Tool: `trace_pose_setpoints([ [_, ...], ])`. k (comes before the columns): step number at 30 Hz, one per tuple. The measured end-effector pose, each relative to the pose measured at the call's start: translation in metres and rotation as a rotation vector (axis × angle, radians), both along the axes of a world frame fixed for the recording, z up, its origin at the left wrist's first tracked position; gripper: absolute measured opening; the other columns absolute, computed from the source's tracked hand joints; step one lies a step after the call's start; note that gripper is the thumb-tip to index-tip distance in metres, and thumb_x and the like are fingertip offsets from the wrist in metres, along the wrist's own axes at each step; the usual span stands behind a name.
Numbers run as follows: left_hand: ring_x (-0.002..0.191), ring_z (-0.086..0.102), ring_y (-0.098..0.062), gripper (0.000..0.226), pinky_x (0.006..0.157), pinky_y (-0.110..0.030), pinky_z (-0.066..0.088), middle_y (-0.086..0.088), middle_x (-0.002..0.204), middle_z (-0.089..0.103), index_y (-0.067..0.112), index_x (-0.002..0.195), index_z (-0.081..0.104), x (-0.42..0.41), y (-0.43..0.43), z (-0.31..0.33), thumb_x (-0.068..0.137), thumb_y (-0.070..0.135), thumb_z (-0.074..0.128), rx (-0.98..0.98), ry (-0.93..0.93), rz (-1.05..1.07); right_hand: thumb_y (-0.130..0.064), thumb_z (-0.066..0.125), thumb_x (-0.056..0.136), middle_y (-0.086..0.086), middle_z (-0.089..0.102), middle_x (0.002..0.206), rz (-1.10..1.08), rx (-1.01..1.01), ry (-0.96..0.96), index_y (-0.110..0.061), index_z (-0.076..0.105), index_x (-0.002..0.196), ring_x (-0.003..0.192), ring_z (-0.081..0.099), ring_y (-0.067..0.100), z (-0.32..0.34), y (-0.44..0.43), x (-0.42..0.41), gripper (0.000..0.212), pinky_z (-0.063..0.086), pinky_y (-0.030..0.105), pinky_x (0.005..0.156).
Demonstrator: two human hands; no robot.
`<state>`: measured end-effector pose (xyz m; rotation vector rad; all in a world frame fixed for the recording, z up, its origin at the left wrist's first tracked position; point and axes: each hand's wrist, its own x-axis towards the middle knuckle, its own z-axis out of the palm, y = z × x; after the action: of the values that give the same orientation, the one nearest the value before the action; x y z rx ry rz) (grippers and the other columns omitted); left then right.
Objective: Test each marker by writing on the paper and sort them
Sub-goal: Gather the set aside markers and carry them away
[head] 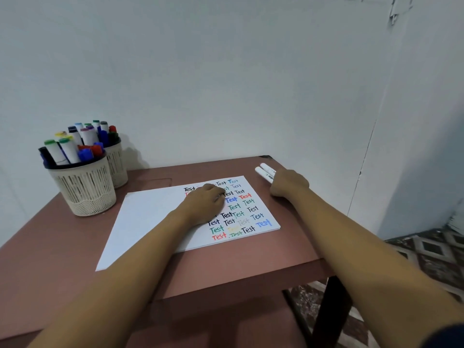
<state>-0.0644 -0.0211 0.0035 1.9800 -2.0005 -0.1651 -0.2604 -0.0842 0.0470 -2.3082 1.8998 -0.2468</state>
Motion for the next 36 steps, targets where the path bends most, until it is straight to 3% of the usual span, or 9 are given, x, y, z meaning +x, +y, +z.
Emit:
trace_pose_setpoints([
  [3,0.138,0.03,-0.019,0.045,0.114,-0.036,0.021,-0.001,0.152,0.031,0.017,0.143,0.036,0.0,0.001,0.001,0.102,0.032,0.027,0.03,-0.044,-0.003,-0.011,0.043,0.092,0.004,0.059,0.122,-0.055,-0.016,-0.042,-0.012,0.048,0.133,0.109,0.057,0.027,-0.005,-0.003,0.003,0.041,0.043,0.03,0.077],
  [6,0.142,0.023,-0.018,0.049,0.116,-0.041,0.017,0.0,0.155,0.025,0.015,0.146,0.03,-0.001,0.001,0.001,0.102,0.035,0.024,0.068,-0.086,-0.008,-0.012,0.047,0.09,0.006,0.058,0.101,-0.077,-0.017,-0.09,-0.009,0.053,0.12,0.102,0.059,0.028,-0.009,-0.006,0.001,0.031,0.042,0.03,0.073],
  [12,0.138,0.03,-0.02,0.048,0.114,-0.043,0.021,-0.002,0.153,0.029,0.016,0.143,0.035,-0.004,0.003,0.009,0.102,0.035,0.023,0.102,-0.139,-0.006,-0.014,0.05,0.087,0.002,0.053,0.093,-0.02,-0.049,-0.073,-0.012,0.053,0.107,0.086,0.052,0.024,-0.007,0.003,-0.015,0.02,0.04,0.029,0.07],
  [16,0.135,0.035,-0.025,0.051,0.112,-0.041,0.026,-0.002,0.154,0.025,0.018,0.148,0.027,-0.02,0.001,0.027,0.101,0.037,0.032,0.069,-0.199,-0.04,-0.016,0.055,0.083,0.0,0.053,0.091,0.037,-0.08,-0.034,-0.015,0.047,0.096,0.081,0.053,0.023,0.003,0.014,-0.043,0.015,0.038,0.027,0.063],
  [21,0.141,0.024,-0.02,0.066,0.116,-0.042,0.014,-0.003,0.158,0.013,0.019,0.151,0.012,-0.077,-0.005,0.044,0.097,0.047,0.037,-0.055,-0.216,-0.201,-0.021,0.062,0.08,-0.002,0.052,0.089,0.068,-0.11,0.042,-0.019,0.047,0.094,0.079,0.052,0.02,0.012,0.027,-0.087,0.02,0.03,0.023,0.051],
  [30,0.145,0.011,-0.019,0.073,0.118,-0.039,0.013,-0.006,0.159,0.009,0.018,0.151,0.008,-0.175,-0.016,0.047,0.095,0.052,0.039,-0.064,-0.284,-0.377,-0.017,0.059,0.081,-0.003,0.046,0.08,-0.087,-0.128,0.15,-0.018,0.044,0.093,0.076,0.049,0.021,0.004,0.065,-0.2,0.019,0.027,0.024,0.051],
  [36,0.146,0.004,-0.017,0.076,0.118,-0.045,0.009,-0.004,0.159,0.005,0.02,0.151,0.006,-0.249,-0.017,0.043,0.093,0.056,0.039,-0.064,-0.263,-0.518,-0.018,0.059,0.081,0.003,0.056,0.094,-0.22,-0.08,0.183,-0.019,0.048,0.098,0.079,0.05,0.023,-0.01,0.091,-0.27,0.02,0.035,0.026,0.062],
])
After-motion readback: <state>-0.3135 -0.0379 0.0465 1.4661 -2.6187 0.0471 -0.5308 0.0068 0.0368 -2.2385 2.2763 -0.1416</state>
